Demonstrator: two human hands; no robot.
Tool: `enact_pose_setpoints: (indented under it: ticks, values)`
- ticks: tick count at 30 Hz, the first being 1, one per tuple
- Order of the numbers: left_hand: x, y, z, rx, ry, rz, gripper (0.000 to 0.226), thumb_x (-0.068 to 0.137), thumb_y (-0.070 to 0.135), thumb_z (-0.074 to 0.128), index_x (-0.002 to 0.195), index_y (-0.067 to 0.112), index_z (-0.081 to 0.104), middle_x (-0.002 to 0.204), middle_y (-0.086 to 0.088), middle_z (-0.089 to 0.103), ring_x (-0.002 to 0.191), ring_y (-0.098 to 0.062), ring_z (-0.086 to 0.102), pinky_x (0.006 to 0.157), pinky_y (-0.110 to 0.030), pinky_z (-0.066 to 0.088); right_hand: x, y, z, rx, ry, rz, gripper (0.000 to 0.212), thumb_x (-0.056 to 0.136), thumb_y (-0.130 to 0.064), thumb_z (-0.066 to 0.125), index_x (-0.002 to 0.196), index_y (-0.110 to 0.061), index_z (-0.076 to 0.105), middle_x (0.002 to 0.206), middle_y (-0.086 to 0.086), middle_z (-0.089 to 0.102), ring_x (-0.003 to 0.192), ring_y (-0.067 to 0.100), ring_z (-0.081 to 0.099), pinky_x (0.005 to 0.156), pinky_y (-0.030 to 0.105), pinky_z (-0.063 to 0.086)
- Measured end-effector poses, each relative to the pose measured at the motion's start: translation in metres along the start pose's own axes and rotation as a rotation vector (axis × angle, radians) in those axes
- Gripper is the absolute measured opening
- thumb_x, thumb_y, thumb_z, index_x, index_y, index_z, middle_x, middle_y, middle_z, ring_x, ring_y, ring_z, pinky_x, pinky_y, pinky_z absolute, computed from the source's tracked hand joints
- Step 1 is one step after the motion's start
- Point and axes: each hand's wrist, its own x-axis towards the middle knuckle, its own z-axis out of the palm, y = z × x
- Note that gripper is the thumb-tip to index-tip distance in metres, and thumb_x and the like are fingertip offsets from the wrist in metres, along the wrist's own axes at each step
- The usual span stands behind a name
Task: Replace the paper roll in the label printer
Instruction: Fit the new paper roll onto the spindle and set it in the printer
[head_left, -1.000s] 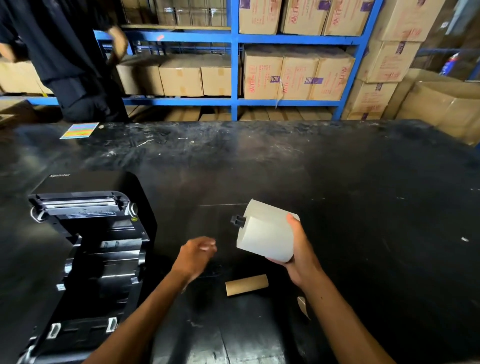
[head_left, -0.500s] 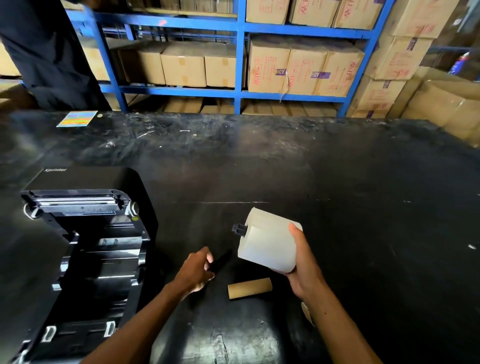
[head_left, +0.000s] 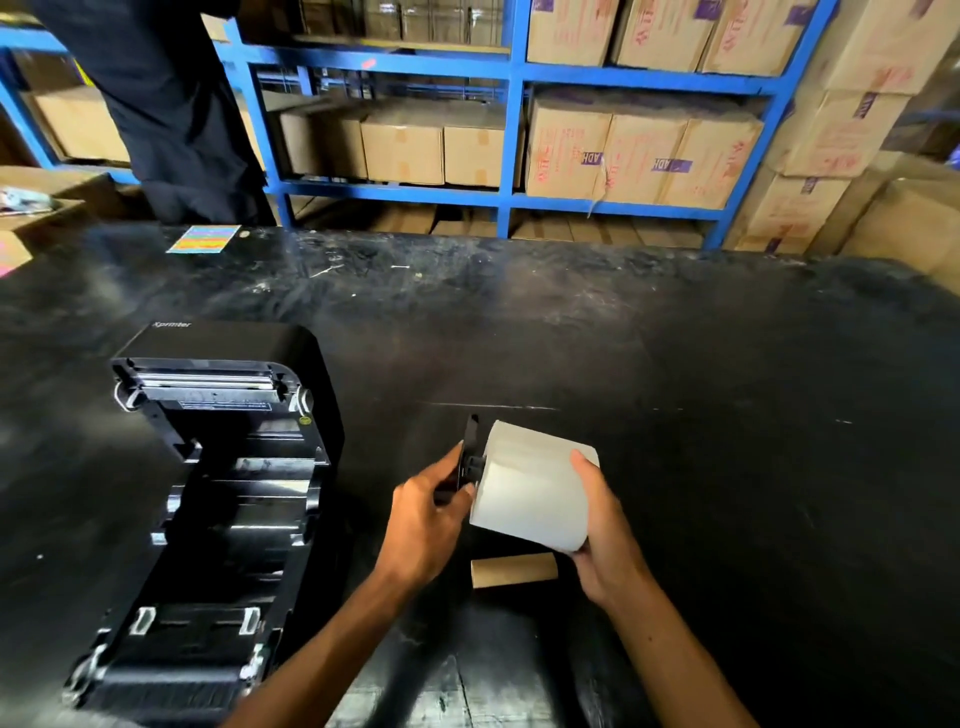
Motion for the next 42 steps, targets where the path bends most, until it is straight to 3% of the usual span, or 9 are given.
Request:
enact_pose_setpoints:
  ticks: [5, 9, 16, 23, 26, 29, 32, 35, 42]
  values:
    - [-0.013, 0.006, -0.009, 0.069, -0.016, 0.071, 0.05, 0.091, 0.007, 0.06, 0.138, 0.023, 0.052, 0.107, 0.007, 0.074, 0.089, 0.004, 0.067, 0.08, -0.016, 0.055, -0.007, -0.001, 0.002, -0.053, -0.022, -0.062, 0.037, 0.081, -0.05, 0.059, 0.112, -0.031, 0.066, 0.108, 0.004, 0.074, 0.099, 0.027, 0.069, 0.092, 0.047, 0.054]
    - [-0.022, 0.01, -0.016, 0.234, -0.019, 0.144, 0.053, 0.093, 0.012, 0.057, 0.143, 0.021, 0.044, 0.117, -0.003, 0.07, 0.101, -0.015, 0.068, 0.087, -0.038, 0.056, -0.012, -0.003, 0.005, -0.1, -0.061, -0.166, 0.031, 0.079, -0.046, 0.059, 0.107, -0.035, 0.068, 0.106, -0.001, 0.075, 0.095, 0.02, 0.071, 0.081, 0.039, 0.056]
    - [-0.036, 0.016, -0.031, 0.302, 0.008, 0.137, 0.056, 0.095, 0.015, 0.055, 0.147, 0.019, 0.036, 0.121, -0.004, 0.069, 0.104, -0.019, 0.067, 0.085, -0.04, 0.056, -0.016, 0.002, 0.018, -0.147, -0.071, -0.201, 0.041, 0.074, -0.052, 0.058, 0.112, -0.039, 0.064, 0.109, -0.006, 0.073, 0.1, 0.017, 0.069, 0.086, 0.038, 0.055]
    - [-0.044, 0.015, -0.051, 0.111, -0.033, 0.037, 0.044, 0.098, 0.007, 0.047, 0.141, 0.013, 0.047, 0.132, -0.001, 0.063, 0.118, -0.011, 0.06, 0.096, -0.029, 0.053, -0.015, 0.014, 0.032, -0.174, -0.075, -0.157, 0.049, 0.064, -0.06, 0.061, 0.11, -0.043, 0.064, 0.106, -0.01, 0.072, 0.098, 0.015, 0.068, 0.082, 0.036, 0.055]
    - [-0.048, 0.012, -0.057, -0.18, -0.031, -0.156, 0.04, 0.101, 0.004, 0.036, 0.136, 0.01, 0.053, 0.122, -0.002, 0.069, 0.11, -0.012, 0.067, 0.085, -0.019, 0.056, -0.017, 0.018, 0.036, -0.221, -0.125, -0.163, 0.043, 0.068, -0.059, 0.061, 0.11, -0.051, 0.06, 0.1, -0.021, 0.071, 0.09, 0.009, 0.068, 0.076, 0.037, 0.059]
    - [-0.052, 0.013, -0.063, -0.373, 0.018, -0.287, 0.041, 0.102, 0.025, 0.031, 0.126, 0.017, 0.064, 0.109, 0.0, 0.077, 0.1, -0.012, 0.072, 0.078, -0.018, 0.058, -0.022, 0.022, 0.046, -0.264, -0.176, -0.184, 0.041, 0.077, -0.051, 0.062, 0.118, -0.051, 0.055, 0.092, -0.028, 0.069, 0.083, 0.002, 0.068, 0.069, 0.038, 0.062]
    - [-0.058, 0.012, -0.072, -0.424, 0.129, -0.271, 0.045, 0.09, 0.053, 0.047, 0.108, 0.022, 0.074, 0.103, -0.001, 0.078, 0.102, -0.02, 0.072, 0.085, -0.037, 0.06, -0.028, 0.03, 0.067, -0.263, -0.217, -0.238, 0.048, 0.085, -0.035, 0.065, 0.131, -0.039, 0.051, 0.107, -0.016, 0.071, 0.091, -0.001, 0.068, 0.068, 0.019, 0.058]
    - [-0.065, 0.005, -0.09, -0.427, 0.202, -0.261, 0.042, 0.085, 0.053, 0.061, 0.11, 0.022, 0.073, 0.106, -0.003, 0.077, 0.104, -0.024, 0.071, 0.097, -0.05, 0.053, -0.033, 0.042, 0.095, -0.245, -0.25, -0.245, 0.062, 0.081, -0.03, 0.069, 0.138, -0.035, 0.045, 0.12, -0.011, 0.066, 0.094, -0.004, 0.066, 0.067, 0.011, 0.054]
    - [-0.066, -0.024, -0.171, -0.463, 0.141, -0.264, 0.034, 0.09, 0.037, 0.058, 0.115, 0.018, 0.071, 0.105, 0.002, 0.078, 0.098, -0.013, 0.073, 0.074, -0.016, 0.056, -0.045, 0.066, 0.167, -0.339, -0.391, -0.277, 0.075, 0.07, -0.049, 0.07, 0.135, -0.056, 0.031, 0.142, -0.004, 0.05, 0.121, 0.013, 0.056, 0.099, 0.036, 0.051]
